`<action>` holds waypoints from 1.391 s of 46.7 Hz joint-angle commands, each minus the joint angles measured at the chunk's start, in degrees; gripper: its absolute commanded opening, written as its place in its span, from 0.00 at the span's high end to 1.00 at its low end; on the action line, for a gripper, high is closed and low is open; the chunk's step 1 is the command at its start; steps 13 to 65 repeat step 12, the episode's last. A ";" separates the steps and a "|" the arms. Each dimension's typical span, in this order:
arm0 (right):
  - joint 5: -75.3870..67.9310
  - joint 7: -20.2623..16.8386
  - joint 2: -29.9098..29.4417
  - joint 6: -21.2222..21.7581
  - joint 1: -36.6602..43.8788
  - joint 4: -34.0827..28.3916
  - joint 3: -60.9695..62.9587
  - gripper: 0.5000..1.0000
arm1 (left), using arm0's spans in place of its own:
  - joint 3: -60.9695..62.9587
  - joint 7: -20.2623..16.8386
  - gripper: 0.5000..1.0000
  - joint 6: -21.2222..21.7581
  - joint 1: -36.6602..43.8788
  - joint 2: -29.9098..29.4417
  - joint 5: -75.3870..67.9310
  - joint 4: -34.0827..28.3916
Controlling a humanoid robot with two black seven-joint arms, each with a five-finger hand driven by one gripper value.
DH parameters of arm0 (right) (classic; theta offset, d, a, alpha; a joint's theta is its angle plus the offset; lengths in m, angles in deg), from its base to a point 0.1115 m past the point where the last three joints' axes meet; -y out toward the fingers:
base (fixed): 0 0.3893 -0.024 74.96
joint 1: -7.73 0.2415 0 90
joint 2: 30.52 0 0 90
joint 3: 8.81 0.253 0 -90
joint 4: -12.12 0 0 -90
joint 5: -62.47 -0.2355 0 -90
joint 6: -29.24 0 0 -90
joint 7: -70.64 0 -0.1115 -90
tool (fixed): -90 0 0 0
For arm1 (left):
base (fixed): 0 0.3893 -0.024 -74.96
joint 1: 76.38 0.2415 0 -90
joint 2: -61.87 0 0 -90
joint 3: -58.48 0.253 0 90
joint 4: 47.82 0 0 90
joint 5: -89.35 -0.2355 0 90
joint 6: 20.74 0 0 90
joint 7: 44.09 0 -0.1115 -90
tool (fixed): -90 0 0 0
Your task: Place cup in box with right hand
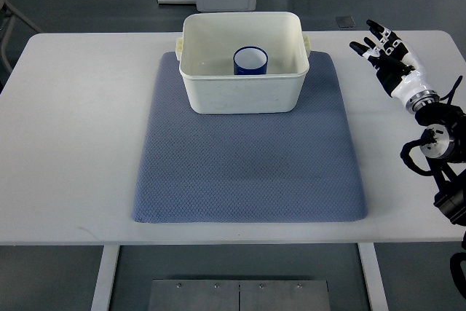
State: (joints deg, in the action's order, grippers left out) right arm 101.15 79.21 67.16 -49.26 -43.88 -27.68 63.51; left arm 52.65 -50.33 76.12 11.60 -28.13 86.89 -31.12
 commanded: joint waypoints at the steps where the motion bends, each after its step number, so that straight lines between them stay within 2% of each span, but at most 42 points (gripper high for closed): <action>1: -0.01 0.04 -0.12 0.02 -0.42 0.17 -0.07 0.00 | 0.03 0.00 0.00 -0.01 0.00 0.00 0.00 0.00; 12: -0.10 0.31 -1.88 0.19 -1.56 -0.10 -0.07 0.00 | 0.03 0.00 0.00 -0.01 0.00 0.00 0.00 0.09; 65: -0.10 0.31 -1.88 0.19 -1.56 -0.10 -0.07 0.00 | 0.03 0.00 0.00 -0.01 0.00 0.00 0.00 0.09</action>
